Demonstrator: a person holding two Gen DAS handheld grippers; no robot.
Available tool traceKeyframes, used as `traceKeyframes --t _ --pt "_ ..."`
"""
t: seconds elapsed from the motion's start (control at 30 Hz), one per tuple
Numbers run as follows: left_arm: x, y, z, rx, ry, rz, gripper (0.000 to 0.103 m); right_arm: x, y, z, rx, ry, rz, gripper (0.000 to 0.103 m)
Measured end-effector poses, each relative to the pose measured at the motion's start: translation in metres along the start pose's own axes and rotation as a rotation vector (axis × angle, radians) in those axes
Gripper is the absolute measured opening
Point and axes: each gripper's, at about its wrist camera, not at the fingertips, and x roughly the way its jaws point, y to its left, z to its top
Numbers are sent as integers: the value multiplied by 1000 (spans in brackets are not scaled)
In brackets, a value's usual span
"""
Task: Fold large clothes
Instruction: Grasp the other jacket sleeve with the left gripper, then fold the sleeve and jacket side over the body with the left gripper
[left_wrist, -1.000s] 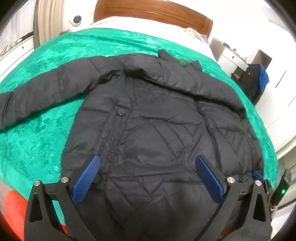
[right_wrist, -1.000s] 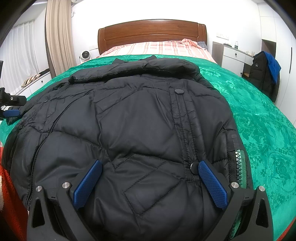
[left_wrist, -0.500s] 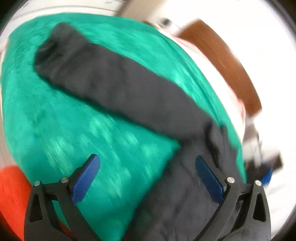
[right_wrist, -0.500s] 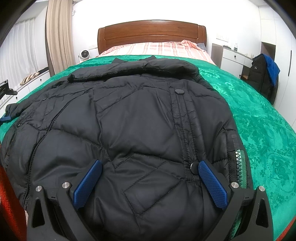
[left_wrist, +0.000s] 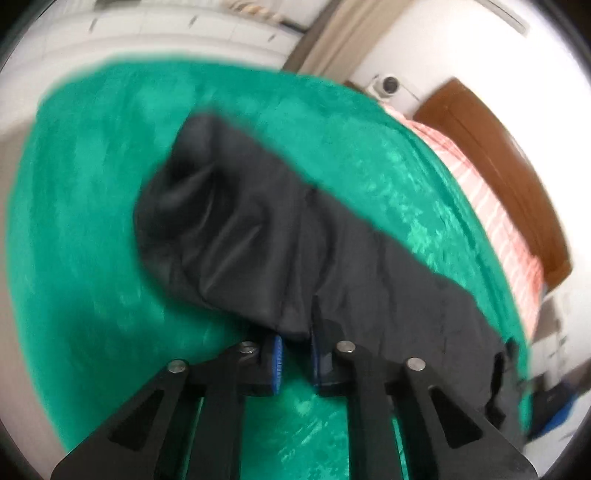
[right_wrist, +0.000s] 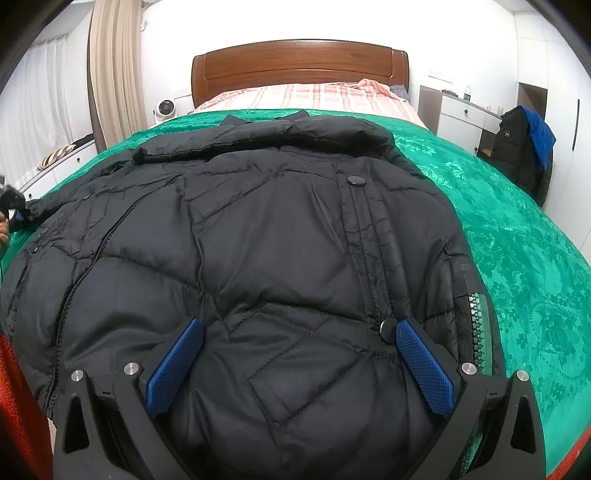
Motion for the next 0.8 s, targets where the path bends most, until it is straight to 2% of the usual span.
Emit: traceKeyframes --t 0.13,0.2,0.23,0.3,0.33,0.4,0.47,0.5,0.53,0.6,0.63,0.67,0.73,0.8 --pt "-56 -85 17 285 -153 -8 8 -1 -2 0 0 2 9 103" --pt "-86 -140 15 433 -217 -63 8 -1 -3 0 0 4 13 103" --pt "-105 -180 8 528 -248 -116 8 -1 -4 0 0 5 15 103" --pt "-128 -236 -16 658 -282 -188 8 -2 -4 0 0 6 17 103" --pt "-143 -276 -39 762 -303 -245 8 -2 -5 0 0 6 18 103" --pt "-160 -324 -80 907 -319 -320 8 -2 -4 0 0 6 17 103" --pt "-167 -377 -141 1092 -304 -396 9 -2 -4 0 -2 4 16 103" --pt "-165 -394 -169 1169 -276 -418 17 -1 -4 0 -3 4 15 103" --pt "-156 -416 -213 1284 -215 -435 23 -2 -4 0 -4 3 15 103" --pt "-138 -432 -275 1434 -145 -412 99 -1 -4 0 -6 2 14 103" --pt "-125 -432 -316 1534 -126 -387 103 -1 -4 0 -7 0 14 103" --pt "-118 -428 -340 1603 -125 -379 100 -1 -4 -1 -8 -1 15 103" --pt "-106 -411 -383 1730 -64 -350 97 -2 -4 -1 -12 -3 17 103" --pt "-104 -395 -393 1746 -31 -354 97 -2 -3 -2 -14 -2 21 103"
